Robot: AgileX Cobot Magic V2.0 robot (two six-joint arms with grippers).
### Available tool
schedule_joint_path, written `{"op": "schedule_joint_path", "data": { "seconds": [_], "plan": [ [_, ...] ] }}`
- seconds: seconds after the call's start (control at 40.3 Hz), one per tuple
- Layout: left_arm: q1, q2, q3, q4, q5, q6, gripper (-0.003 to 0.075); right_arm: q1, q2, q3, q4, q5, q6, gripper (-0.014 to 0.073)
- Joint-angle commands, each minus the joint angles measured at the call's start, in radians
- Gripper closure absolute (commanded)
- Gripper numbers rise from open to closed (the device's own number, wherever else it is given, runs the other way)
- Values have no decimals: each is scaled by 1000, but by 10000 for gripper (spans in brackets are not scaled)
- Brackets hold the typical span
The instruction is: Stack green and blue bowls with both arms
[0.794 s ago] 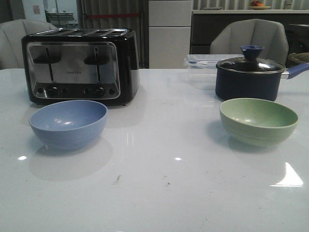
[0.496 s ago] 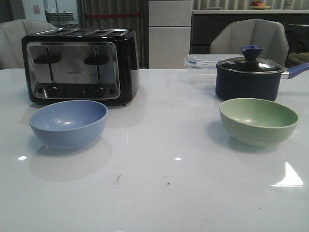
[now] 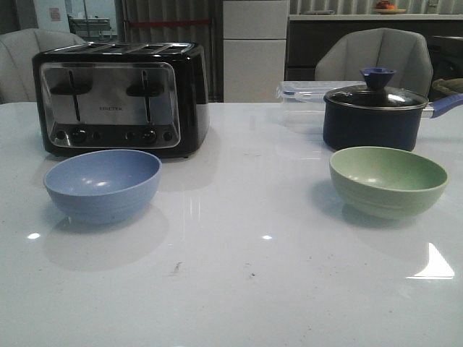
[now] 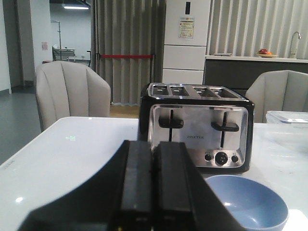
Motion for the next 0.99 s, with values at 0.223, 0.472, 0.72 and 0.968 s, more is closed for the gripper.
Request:
{"op": "schedule_joint_path", "data": {
  "seconds": [0.223,0.472,0.72,0.968],
  "plan": [
    [-8,32,-339,-3,39,-1,627,-3,60,-339,1,117,0,537],
    [-8,248,-600,26,314,-1,627,-3,269,-568,1,331,0,537],
    [-8,430,-639,31,476,-1,627,-3,467,-618,1,470,0,537],
    [-8,565,-635,31,563,-1,627,-3,650,-617,1,546,0,537]
  ]
}}
